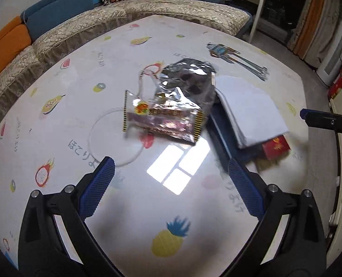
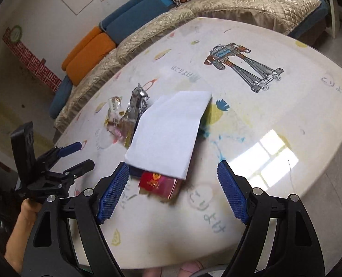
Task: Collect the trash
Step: 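Grasp the foil snack bag with the left tool while the right tool grasps the white paper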
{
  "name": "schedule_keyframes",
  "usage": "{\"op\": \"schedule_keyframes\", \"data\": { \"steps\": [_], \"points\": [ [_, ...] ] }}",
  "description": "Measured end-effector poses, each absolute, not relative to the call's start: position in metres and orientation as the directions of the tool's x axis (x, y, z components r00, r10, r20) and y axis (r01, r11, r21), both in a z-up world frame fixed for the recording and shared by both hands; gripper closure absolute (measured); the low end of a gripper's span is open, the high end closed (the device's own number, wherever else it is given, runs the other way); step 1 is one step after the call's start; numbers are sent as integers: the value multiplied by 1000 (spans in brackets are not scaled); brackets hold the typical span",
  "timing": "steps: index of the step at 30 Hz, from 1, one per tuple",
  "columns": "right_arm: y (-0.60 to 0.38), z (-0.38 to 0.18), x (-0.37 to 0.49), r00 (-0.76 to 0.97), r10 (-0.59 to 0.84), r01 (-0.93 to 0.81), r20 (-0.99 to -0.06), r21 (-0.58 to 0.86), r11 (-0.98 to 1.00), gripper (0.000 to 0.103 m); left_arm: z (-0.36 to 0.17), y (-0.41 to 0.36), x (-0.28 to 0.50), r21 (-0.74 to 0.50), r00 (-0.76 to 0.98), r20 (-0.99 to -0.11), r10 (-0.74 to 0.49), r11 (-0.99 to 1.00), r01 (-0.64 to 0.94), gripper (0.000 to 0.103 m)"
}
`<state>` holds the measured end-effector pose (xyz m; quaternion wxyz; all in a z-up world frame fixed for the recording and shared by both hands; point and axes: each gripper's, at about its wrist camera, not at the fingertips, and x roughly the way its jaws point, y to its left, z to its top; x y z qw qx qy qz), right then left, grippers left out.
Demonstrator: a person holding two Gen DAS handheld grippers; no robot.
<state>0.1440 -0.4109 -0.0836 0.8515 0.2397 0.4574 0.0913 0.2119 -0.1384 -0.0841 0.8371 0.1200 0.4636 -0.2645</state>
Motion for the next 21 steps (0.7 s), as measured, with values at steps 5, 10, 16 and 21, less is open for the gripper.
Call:
{"op": "schedule_keyframes", "data": {
  "steps": [5,10,16,21],
  "points": [
    [-420,-111,180,533,403,109,-744,533,839,24,-106,-132,262,-94,422,-831,-364,838,537,7],
    [-419,-128,199,511,415,85,-753,525,847,30,-121,-138,283,-123,387,-833,-395,815,567,7],
    [-417,-131,205,506,445,49,-739,540,840,56,-128,-150,284,-91,394,-818,-420,770,631,17],
    [-418,-120,200,536,440,45,-720,545,837,68,-122,-152,274,-84,391,-808,-441,743,664,60]
  ]
}}
